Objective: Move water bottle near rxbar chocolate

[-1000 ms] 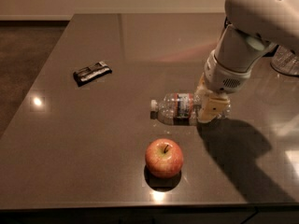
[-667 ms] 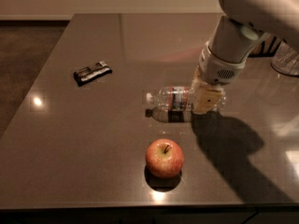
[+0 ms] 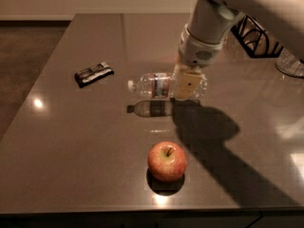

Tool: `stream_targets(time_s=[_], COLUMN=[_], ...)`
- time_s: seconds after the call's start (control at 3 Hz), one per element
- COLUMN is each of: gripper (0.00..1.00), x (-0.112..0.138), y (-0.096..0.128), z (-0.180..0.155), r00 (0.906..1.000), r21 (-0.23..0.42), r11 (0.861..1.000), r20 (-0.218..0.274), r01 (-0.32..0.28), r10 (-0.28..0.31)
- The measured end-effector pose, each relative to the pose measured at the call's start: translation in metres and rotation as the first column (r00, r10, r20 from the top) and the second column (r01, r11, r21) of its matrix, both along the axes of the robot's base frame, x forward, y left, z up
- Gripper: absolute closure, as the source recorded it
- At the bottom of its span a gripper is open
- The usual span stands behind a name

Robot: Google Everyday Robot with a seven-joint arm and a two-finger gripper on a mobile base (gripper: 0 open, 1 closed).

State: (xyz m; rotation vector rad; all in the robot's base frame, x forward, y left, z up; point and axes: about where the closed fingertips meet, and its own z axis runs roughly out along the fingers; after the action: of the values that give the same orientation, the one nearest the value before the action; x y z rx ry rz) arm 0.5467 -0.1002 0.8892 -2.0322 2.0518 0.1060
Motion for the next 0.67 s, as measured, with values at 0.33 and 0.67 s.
stream_targets(time_s=[0.33, 0.67], gripper=[1.00, 1.00], x=[0.027, 0.054], y=[0.032, 0.062], z=[0.001, -0.002], r00=[0.9996, 0.9982], r21=[0.016, 0.019], r11=[0.999, 0.998], r20=[0.001, -0.002], r01=[-0.030, -0.059], r10=[0.030, 0.059])
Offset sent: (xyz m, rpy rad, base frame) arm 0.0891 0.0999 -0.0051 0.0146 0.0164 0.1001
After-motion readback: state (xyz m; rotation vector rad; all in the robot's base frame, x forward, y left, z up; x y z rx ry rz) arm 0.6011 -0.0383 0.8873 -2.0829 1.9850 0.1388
